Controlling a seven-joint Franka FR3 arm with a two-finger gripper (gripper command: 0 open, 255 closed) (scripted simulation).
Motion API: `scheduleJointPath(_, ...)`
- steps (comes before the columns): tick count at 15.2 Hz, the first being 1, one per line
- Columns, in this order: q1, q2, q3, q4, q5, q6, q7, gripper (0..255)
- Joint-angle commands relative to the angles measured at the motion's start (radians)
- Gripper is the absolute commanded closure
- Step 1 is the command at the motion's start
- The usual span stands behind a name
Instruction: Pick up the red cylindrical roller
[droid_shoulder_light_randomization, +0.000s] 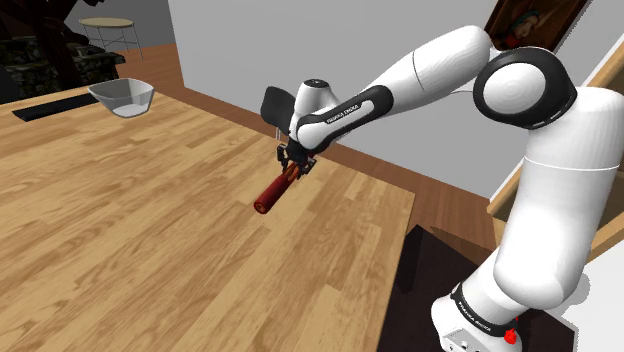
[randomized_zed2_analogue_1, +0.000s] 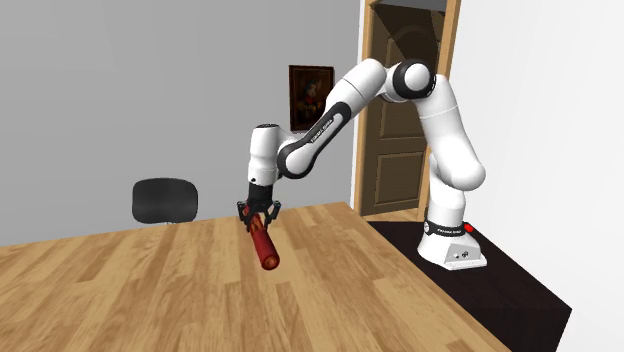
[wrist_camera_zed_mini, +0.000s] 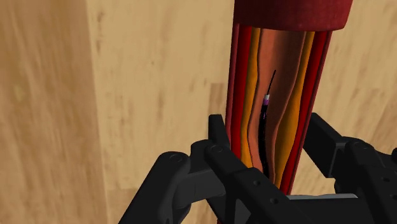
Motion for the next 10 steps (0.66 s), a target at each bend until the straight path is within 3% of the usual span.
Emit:
scheduleJointPath(1,-0.004,-0.019,0.004,0.005,0.007,-0.023,-0.005,255)
scheduleJointPath(10,-0.011,-0.076,0.013,0.029,0.026,-0.102,-0.018,255)
